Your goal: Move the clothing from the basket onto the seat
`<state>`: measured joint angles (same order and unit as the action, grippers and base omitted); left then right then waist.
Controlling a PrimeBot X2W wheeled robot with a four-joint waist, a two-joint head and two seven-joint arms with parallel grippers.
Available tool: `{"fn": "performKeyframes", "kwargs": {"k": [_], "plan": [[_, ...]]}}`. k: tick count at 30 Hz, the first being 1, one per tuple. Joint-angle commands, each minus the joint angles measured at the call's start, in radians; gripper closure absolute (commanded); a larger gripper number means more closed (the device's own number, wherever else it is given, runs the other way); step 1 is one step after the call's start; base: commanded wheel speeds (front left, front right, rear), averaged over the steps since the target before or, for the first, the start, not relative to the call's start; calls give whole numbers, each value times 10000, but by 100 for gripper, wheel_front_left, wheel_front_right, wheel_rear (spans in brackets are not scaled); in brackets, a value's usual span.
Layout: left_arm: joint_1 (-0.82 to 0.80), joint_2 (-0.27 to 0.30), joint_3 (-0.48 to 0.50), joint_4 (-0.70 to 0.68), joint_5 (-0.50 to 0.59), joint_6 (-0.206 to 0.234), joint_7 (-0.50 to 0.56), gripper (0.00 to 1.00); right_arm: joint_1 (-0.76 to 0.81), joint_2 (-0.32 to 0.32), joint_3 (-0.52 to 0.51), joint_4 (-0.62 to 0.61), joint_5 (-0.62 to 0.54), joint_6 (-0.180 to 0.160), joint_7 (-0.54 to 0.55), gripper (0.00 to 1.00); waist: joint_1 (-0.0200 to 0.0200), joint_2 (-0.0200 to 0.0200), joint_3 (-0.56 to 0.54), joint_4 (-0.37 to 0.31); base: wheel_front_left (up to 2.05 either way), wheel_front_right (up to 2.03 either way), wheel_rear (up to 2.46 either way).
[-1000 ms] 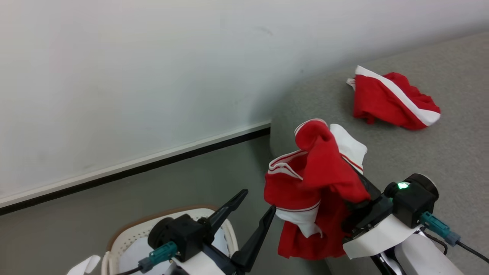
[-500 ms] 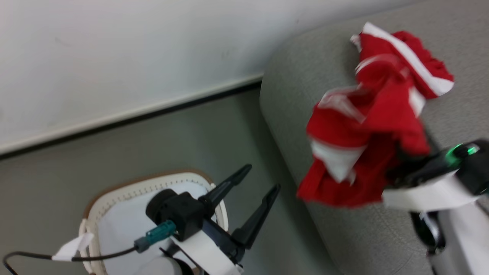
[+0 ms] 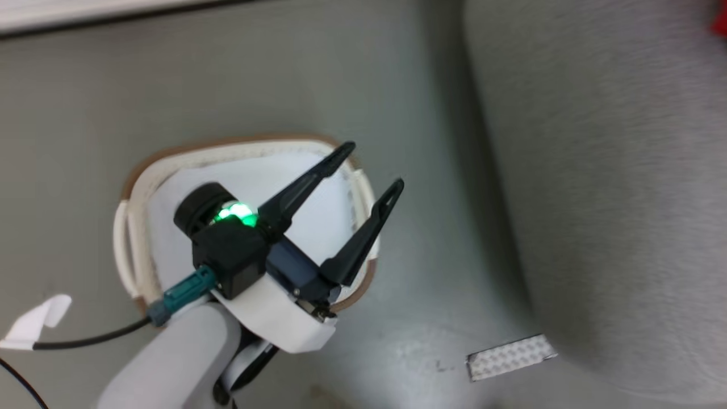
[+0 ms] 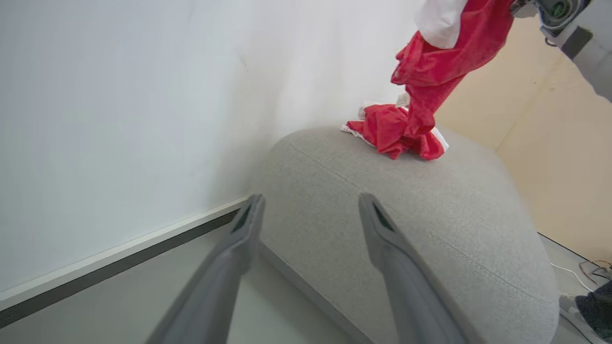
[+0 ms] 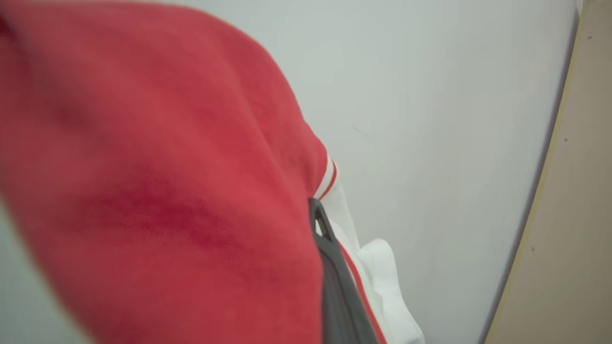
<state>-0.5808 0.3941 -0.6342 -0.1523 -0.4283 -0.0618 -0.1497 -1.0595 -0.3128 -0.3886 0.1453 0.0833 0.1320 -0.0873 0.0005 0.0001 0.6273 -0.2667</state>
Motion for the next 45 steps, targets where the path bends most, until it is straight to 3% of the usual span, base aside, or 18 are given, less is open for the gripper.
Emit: {"fn": "performKeyframes", "kwargs": {"k": [1, 5, 8, 10, 17, 19, 20, 26, 35, 45], "plan": [[-164, 36, 24, 5, 167, -37, -94, 0, -390, -293, -311, 139, -238, -26, 145, 100, -5, -1, 817, 828, 0, 0, 0], [-381, -40, 109, 29, 111, -66, -359, 0, -1527, -1117, -1651, 1012, -1306, -26, 902, 100, -5, -1, 1188, 1280, 0, 0, 0], [-424, -24, 156, 5, 75, -58, -442, 0, -1741, -1211, -2672, 1520, -2303, -26, 1280, 100, -5, -1, 1515, 1543, 0, 0, 0], [-394, -25, 171, -10, 61, -21, -464, 0, -1534, -732, -3410, 1703, -3009, -26, 1248, 100, -5, -1, 1735, 1693, 0, 0, 0], [-34, 83, 163, -18, 37, 165, -501, 0, -804, 1968, -5209, 1307, -4892, -26, 881, 100, -5, -1, 2073, 1788, 0, 0, 0], [54, 149, 143, 80, 98, 201, -523, 0, -559, 2349, -5338, 1158, -5103, -26, 783, 53, -5, -1, 1912, 1764, 0, 0, 0], [88, 179, 155, 143, 148, 229, -554, 0, -446, 2461, -5336, 1101, -5146, -26, 790, 0, -5, -1, 1792, 1748, 0, 0, 0], [303, 129, 352, 432, -58, 441, -741, 0, 494, 2640, -4521, 1042, -4816, -26, 609, 0, -5, -1, 935, 1523, 0, 0, 0], [1554, -113, 943, 1512, -594, 986, -1078, 0, 2862, 2610, -2813, 2791, -3639, -26, -1392, 0, -5, -1, -1457, 1068, 0, 0, 0], [3792, -647, 2127, 2052, -666, 1493, -1151, 0, 5264, 2613, -1354, 3058, -2320, -26, -1782, 0, -5, -1, -3935, 1100, 0, 0, 0]]}}
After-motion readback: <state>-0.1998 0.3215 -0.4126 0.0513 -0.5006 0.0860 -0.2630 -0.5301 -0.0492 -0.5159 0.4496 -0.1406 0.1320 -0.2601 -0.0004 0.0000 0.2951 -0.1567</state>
